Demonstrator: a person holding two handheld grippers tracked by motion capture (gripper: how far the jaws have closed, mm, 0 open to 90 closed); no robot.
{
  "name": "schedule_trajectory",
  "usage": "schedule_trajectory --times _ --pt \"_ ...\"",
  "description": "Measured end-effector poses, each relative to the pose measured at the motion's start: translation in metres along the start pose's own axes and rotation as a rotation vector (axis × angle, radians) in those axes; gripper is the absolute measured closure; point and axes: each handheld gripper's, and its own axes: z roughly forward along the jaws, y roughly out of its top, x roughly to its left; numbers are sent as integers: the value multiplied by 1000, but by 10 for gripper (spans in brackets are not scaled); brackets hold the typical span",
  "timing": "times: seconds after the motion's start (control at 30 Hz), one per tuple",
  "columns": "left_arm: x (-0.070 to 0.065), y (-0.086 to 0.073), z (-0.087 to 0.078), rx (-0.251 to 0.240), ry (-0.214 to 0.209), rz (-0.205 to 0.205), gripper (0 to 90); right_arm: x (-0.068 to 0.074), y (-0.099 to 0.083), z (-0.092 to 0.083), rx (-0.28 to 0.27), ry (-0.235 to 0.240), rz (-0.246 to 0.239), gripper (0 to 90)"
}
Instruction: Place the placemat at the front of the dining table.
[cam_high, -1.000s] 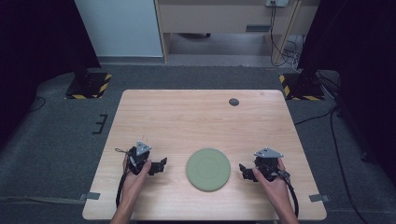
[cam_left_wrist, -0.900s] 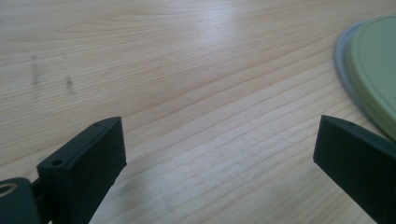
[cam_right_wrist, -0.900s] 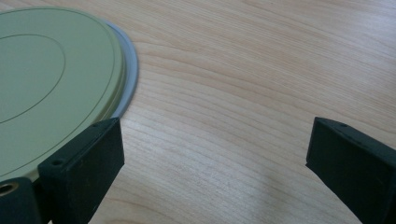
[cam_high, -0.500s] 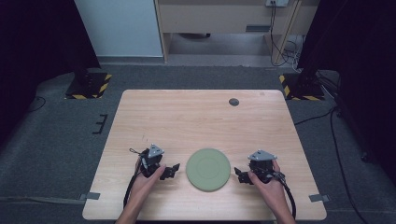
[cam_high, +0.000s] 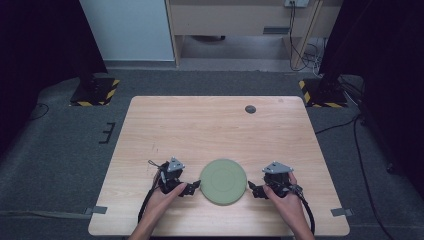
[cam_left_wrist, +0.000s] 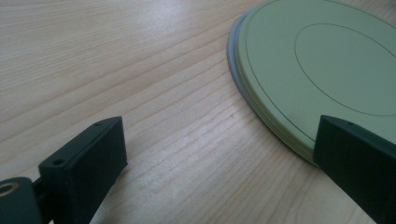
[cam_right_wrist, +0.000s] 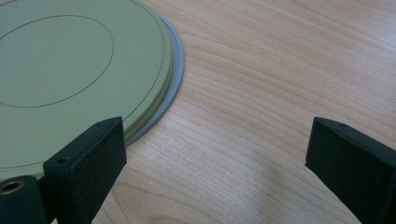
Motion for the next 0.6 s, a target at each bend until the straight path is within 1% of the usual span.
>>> schedule_trajectory --times 0.03,0.1,0.23,0.27,0.33,0.53,0.6 --pt "-1 -1 -1 -4 -7 -1 21 0 0 0 -2 3 1 53" --pt "-2 0 -1 -15 -4 -1 22 1 0 1 -3 5 1 54" --pt "-6 -1 3 8 -15 17 22 2 0 4 10 6 -10 54" --pt "-6 -1 3 12 -9 19 22 3 -1 4 10 6 -14 54" --pt "-6 -1 3 11 -11 13 14 5 0 5 11 7 -15 54" --pt "-6 0 5 11 -5 15 1 8 0 9 19 9 -27 54" --pt "-5 0 5 11 -4 16 1 9 0 10 21 0 -33 48"
